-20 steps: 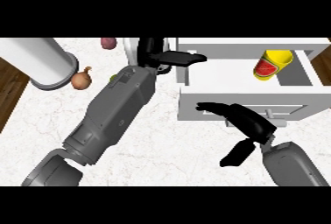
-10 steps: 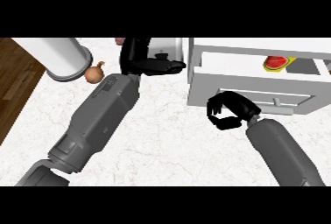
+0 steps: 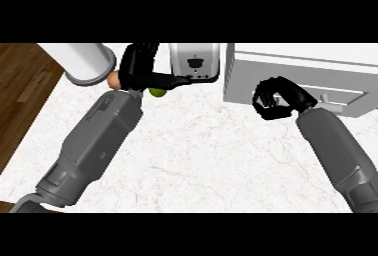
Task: Pick up the cup, place it into the drawer and close the drawer
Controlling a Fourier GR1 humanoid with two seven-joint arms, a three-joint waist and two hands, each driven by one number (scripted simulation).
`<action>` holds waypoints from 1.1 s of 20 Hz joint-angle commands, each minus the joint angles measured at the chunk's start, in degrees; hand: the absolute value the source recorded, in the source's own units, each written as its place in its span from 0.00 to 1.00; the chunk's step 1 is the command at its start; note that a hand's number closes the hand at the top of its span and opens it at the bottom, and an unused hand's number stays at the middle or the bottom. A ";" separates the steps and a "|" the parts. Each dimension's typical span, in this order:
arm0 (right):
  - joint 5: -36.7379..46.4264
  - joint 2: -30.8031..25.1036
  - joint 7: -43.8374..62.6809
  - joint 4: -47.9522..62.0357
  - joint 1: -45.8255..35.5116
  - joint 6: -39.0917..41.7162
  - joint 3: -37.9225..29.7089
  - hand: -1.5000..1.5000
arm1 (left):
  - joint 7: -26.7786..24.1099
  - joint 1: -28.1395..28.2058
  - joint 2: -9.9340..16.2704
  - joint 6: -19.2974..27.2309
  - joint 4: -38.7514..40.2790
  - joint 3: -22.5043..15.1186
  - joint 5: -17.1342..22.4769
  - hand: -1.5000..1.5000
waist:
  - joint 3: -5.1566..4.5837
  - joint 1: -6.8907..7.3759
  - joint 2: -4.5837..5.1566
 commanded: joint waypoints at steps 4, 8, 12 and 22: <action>-2.49 -4.89 2.91 5.82 -9.86 -1.71 -6.53 1.00 | 1.73 2.10 2.28 -2.51 -2.60 -0.79 -0.13 0.00 | -0.22 2.46 0.72; -4.24 -6.33 2.63 5.33 -9.56 -0.22 -7.90 1.00 | 1.09 3.79 2.53 -3.67 -4.03 -1.13 -0.11 0.00 | -0.21 3.60 0.92; -5.59 -7.66 2.83 3.74 -10.88 2.61 -8.50 1.00 | 1.37 3.24 2.85 -4.32 -4.47 -1.00 0.00 0.00 | -0.29 3.30 1.09; -8.15 -9.83 3.15 1.00 -8.55 6.68 -9.48 1.00 | 1.37 6.73 3.51 -7.69 -5.88 -1.31 0.86 0.00 | -0.39 5.28 1.34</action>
